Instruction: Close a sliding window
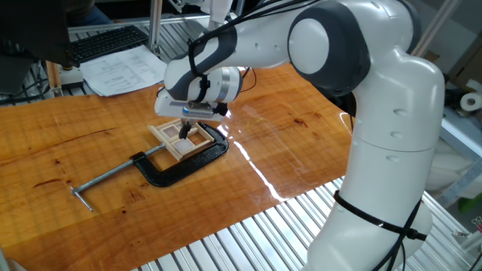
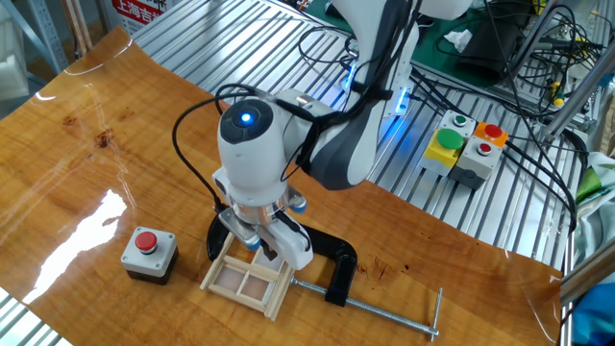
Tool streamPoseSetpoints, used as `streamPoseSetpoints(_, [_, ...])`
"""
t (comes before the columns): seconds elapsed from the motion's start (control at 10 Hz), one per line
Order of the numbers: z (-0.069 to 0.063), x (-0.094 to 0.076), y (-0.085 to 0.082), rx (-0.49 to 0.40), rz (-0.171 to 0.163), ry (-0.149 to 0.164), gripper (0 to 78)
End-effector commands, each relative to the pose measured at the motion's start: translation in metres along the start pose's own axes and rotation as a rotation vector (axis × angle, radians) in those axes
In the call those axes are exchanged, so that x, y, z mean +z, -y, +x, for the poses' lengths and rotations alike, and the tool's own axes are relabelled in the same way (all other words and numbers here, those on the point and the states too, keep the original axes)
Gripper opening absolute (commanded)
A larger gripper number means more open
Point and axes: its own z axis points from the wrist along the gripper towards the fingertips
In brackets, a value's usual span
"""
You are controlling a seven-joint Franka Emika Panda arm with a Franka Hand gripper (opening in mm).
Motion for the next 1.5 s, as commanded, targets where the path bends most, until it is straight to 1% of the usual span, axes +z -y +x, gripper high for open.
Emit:
streamPoseSetpoints(0.1, [-0.001, 0.01, 0.002, -0.024, -0.011, 0.004, 0.0])
streamPoseSetpoints(0.4, [-0.004, 0.018, 0.007, -0.052, -0.012, 0.007, 0.0])
streamPoseSetpoints(0.7, [-0.006, 0.019, 0.013, -0.065, -0.011, 0.006, 0.0])
streamPoseSetpoints(1.5, [-0.007, 0.026, 0.019, -0.07, -0.023, -0.001, 0.0])
